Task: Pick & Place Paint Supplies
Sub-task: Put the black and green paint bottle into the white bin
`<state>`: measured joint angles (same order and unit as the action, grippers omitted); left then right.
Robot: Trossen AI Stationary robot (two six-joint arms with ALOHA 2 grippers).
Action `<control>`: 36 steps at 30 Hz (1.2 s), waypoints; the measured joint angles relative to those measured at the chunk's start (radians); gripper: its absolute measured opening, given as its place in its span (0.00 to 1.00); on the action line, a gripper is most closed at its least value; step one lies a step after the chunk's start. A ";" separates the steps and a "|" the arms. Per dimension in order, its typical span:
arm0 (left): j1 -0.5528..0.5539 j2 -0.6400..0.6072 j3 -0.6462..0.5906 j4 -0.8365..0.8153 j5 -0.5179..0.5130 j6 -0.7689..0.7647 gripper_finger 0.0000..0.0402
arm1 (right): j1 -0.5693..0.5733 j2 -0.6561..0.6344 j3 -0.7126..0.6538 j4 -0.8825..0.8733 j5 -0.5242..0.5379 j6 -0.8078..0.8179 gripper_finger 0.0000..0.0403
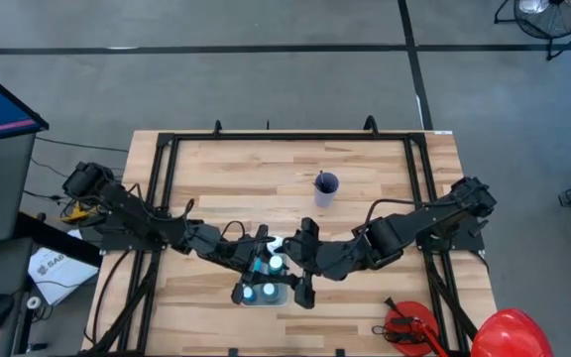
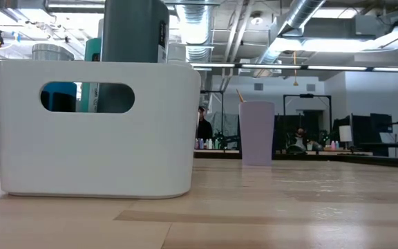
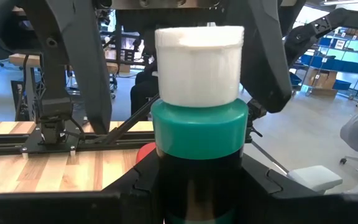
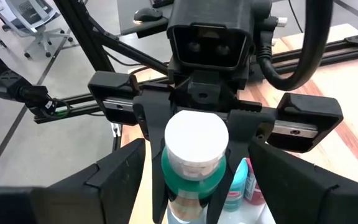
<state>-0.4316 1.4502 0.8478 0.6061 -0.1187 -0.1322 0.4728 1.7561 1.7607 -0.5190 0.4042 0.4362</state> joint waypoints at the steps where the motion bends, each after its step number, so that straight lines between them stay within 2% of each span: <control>1: 0.000 0.000 0.000 0.000 0.000 0.000 0.29 | 0.000 0.000 0.000 0.000 0.000 0.001 0.70; 24: 0.000 -0.002 0.001 -0.006 0.001 0.000 0.29 | -0.002 0.040 0.000 0.029 -0.001 -0.002 0.70; 29: 0.000 -0.001 0.001 -0.007 -0.004 0.000 0.29 | -0.009 0.030 0.030 -0.030 -0.001 -0.001 0.69; 32: 0.000 -0.001 0.001 -0.007 -0.003 0.000 0.29 | -0.010 0.029 0.046 -0.061 0.001 -0.001 0.65; 36: 0.001 -0.001 0.001 -0.007 -0.003 0.000 0.29 | -0.010 0.030 0.058 -0.065 0.005 -0.001 0.52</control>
<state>-0.4309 1.4492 0.8486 0.5991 -0.1221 -0.1326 0.4625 1.7859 1.8183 -0.5840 0.4095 0.4351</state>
